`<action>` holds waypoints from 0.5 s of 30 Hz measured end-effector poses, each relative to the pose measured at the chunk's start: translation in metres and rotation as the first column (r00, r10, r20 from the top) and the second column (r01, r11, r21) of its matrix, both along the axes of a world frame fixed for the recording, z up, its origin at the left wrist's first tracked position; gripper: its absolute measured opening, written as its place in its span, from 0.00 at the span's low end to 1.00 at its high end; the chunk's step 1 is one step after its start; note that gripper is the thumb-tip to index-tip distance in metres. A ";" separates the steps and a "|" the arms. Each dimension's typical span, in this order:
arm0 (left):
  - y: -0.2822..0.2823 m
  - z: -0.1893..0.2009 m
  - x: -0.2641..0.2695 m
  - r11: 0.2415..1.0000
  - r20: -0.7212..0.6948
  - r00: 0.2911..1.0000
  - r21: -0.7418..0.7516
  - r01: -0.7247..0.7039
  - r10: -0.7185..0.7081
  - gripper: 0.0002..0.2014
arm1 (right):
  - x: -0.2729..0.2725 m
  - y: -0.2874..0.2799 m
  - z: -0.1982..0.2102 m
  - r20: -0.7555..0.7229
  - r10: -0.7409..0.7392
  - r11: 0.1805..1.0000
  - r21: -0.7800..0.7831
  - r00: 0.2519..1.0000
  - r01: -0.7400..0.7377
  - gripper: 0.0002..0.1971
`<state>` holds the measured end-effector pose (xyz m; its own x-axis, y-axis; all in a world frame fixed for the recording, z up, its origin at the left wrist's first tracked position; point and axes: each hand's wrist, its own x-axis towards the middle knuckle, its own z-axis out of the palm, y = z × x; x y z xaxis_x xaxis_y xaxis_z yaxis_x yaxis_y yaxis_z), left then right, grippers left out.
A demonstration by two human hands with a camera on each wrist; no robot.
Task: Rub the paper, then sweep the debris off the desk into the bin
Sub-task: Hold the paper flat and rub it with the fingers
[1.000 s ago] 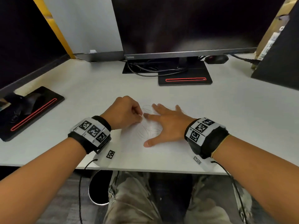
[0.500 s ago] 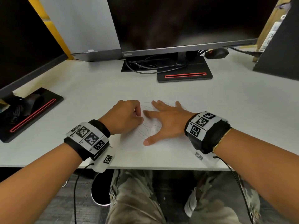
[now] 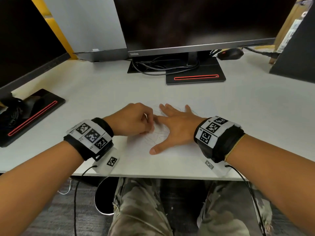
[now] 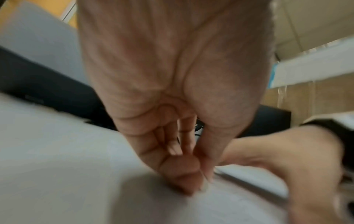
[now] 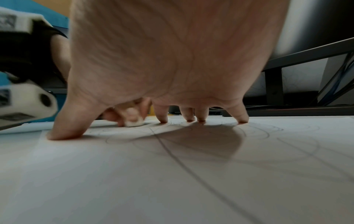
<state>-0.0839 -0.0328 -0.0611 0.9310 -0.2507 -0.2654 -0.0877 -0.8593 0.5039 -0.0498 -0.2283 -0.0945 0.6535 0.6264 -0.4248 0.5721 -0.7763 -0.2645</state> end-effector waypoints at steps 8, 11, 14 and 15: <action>0.001 0.000 0.001 0.997 -0.030 0.997 -0.010 0.078 -0.078 0.04 | 0.000 0.000 0.001 -0.003 -0.001 1.000 0.007 1.000 0.001 0.64; -0.003 -0.002 -0.001 0.997 0.054 0.996 0.023 0.067 -0.068 0.06 | 0.001 0.000 -0.001 -0.004 0.000 1.000 0.015 1.000 0.001 0.64; -0.008 -0.002 -0.009 0.980 -0.090 0.976 -0.029 0.195 -0.197 0.04 | 0.000 0.000 0.000 -0.009 0.001 1.000 0.026 1.000 0.000 0.63; -0.004 -0.001 -0.005 0.984 -0.087 0.980 -0.017 0.177 -0.178 0.04 | 0.000 0.001 0.000 -0.008 0.001 1.000 0.017 1.000 -0.001 0.65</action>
